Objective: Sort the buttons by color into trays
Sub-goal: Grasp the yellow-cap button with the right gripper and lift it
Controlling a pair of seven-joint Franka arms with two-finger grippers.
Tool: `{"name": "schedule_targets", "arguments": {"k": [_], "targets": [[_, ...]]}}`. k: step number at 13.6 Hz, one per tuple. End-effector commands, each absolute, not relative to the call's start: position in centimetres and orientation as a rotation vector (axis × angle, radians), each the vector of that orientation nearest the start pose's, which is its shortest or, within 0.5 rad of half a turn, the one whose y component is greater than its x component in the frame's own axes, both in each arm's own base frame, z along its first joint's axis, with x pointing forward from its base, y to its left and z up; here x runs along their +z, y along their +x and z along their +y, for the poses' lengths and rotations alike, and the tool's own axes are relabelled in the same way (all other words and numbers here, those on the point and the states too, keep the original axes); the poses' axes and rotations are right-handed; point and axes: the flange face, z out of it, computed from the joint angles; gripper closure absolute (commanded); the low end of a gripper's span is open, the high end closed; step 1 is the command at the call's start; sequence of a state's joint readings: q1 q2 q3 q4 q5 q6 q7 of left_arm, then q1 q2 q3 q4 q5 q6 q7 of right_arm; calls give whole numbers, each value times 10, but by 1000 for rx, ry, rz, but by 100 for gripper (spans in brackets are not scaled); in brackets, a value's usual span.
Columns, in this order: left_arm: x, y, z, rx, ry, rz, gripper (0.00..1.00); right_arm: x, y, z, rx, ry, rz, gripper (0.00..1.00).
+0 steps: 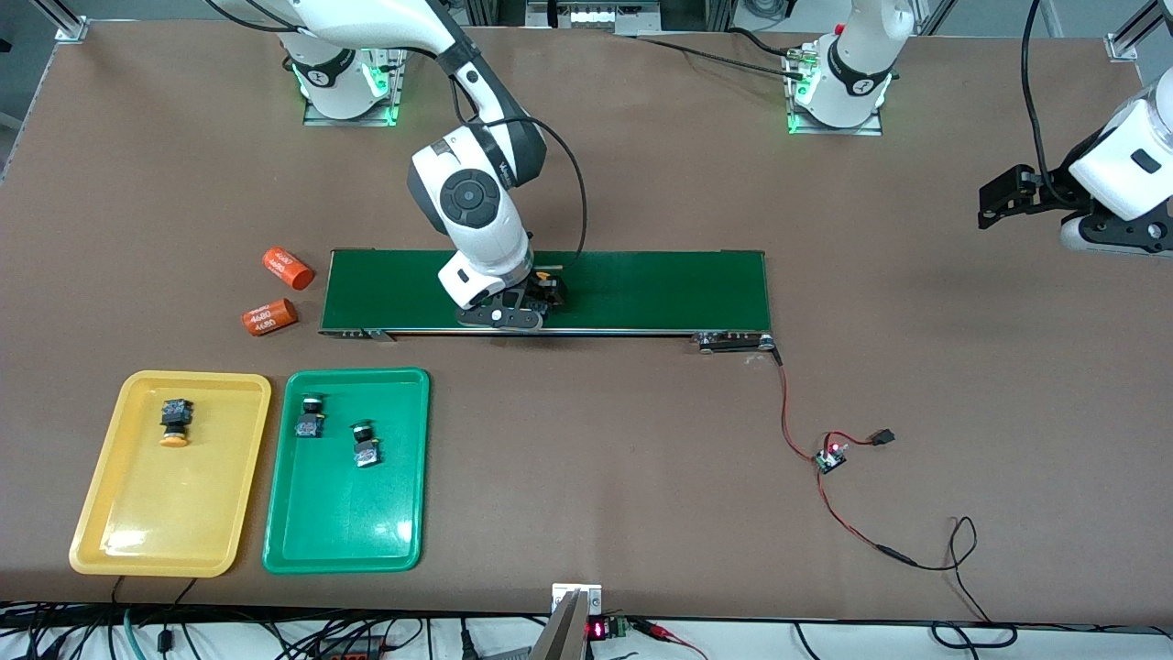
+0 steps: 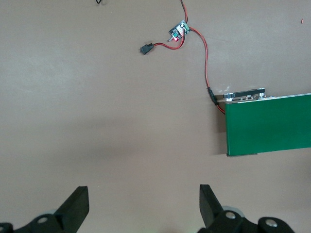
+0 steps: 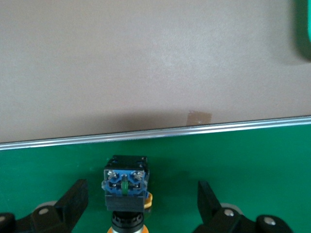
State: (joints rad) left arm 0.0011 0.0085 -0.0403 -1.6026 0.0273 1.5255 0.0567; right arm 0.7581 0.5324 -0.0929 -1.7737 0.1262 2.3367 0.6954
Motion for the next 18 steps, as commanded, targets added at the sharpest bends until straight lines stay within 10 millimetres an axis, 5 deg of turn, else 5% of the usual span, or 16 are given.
{"name": "schedule_targets", "arguments": {"k": [1, 2, 4, 5, 7, 10, 12, 14, 18], "targets": [[606, 555, -16, 131, -3089, 155, 0, 251, 513, 421, -6, -3090, 165, 7], [606, 555, -16, 129, -3089, 155, 0, 246, 513, 421, -13, -3099, 147, 23], [605, 555, -16, 129, -3090, 155, 0, 248, 515, 419, -20, -3103, 135, 78], [605, 555, -16, 129, -3090, 155, 0, 251, 519, 416, -26, -3099, 142, 90], [606, 556, -16, 127, -3090, 156, 0, 263, 529, 410, -33, -3098, 156, 100], [606, 556, -16, 127, -3090, 156, 0, 290, 559, 384, -25, -3126, 173, 100], [605, 555, -16, 129, -3090, 155, 0, 314, 594, 328, 8, -3167, 82, 100], [605, 555, -16, 129, -3090, 155, 0, 329, 629, 248, 25, -3179, 40, 100], [606, 556, -16, 127, -3090, 156, 0, 332, 669, 93, 58, -3164, -129, 100]]}}
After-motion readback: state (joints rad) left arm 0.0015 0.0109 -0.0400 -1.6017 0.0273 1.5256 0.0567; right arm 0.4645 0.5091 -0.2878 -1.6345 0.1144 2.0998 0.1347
